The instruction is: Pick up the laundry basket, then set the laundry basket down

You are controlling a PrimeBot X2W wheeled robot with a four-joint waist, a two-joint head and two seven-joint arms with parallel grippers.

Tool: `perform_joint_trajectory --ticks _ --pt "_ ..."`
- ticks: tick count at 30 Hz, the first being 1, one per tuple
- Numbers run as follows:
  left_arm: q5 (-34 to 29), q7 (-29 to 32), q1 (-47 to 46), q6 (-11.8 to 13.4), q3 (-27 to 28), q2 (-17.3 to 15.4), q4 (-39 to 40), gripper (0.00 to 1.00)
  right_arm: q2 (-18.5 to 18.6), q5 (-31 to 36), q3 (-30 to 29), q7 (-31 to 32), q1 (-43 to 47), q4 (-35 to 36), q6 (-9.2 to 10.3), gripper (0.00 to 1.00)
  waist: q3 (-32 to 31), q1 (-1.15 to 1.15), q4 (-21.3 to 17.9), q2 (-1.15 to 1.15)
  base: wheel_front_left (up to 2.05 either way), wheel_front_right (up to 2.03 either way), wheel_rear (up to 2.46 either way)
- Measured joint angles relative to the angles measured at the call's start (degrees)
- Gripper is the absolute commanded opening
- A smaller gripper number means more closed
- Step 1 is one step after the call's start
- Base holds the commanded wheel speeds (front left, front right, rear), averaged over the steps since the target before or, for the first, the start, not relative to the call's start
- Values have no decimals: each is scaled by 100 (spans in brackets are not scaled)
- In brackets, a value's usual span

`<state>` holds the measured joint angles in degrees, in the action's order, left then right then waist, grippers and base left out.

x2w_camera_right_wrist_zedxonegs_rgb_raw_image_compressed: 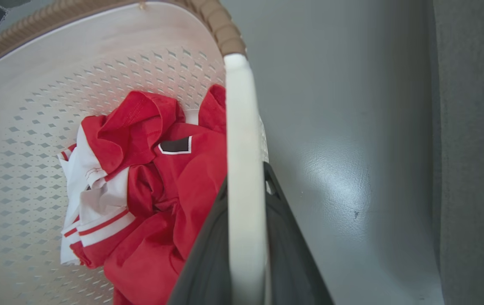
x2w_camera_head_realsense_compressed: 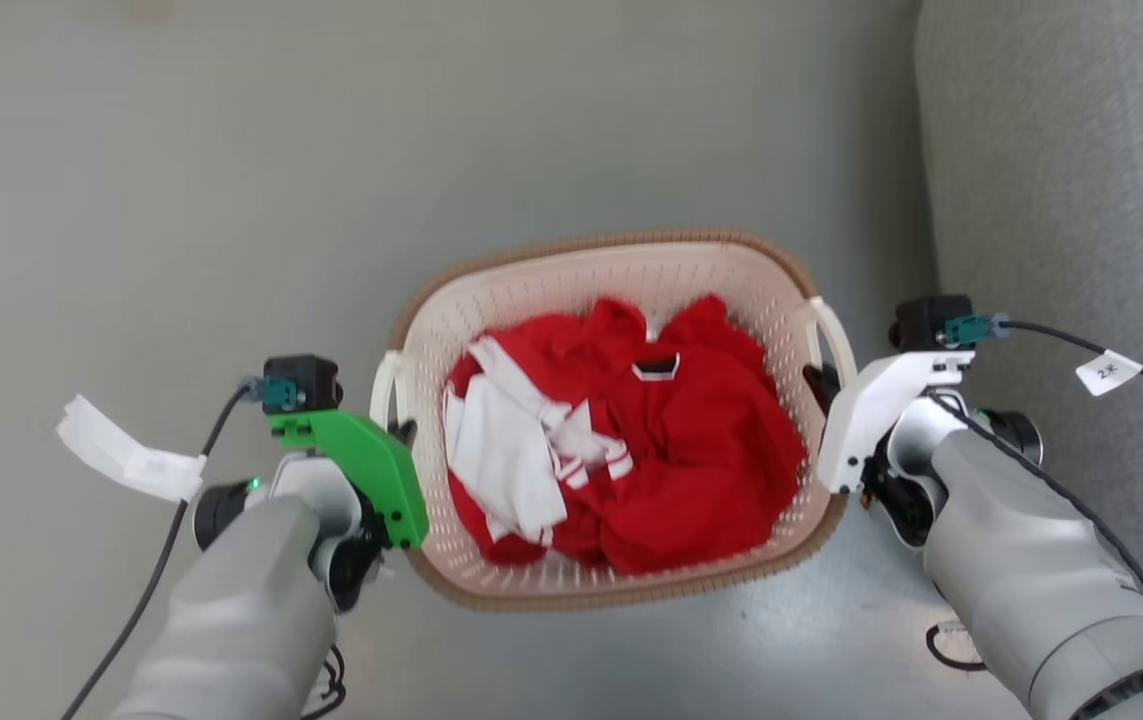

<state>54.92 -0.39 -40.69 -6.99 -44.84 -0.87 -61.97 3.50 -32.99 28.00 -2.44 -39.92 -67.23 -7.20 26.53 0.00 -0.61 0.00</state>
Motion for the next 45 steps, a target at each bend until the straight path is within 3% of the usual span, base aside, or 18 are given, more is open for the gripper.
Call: perform_joint_trajectory --ticks 23,45 --pt "541 926 909 1 -308 -15 -73 0 -59 -527 456 1195 716 -160 9 0 -1763 0 -109 0 0 0 0" --pt "793 1127 911 1 -412 -114 5 0 10 -767 678 1454 736 22 16 0 -1969 0 -164 0 0 0 0"
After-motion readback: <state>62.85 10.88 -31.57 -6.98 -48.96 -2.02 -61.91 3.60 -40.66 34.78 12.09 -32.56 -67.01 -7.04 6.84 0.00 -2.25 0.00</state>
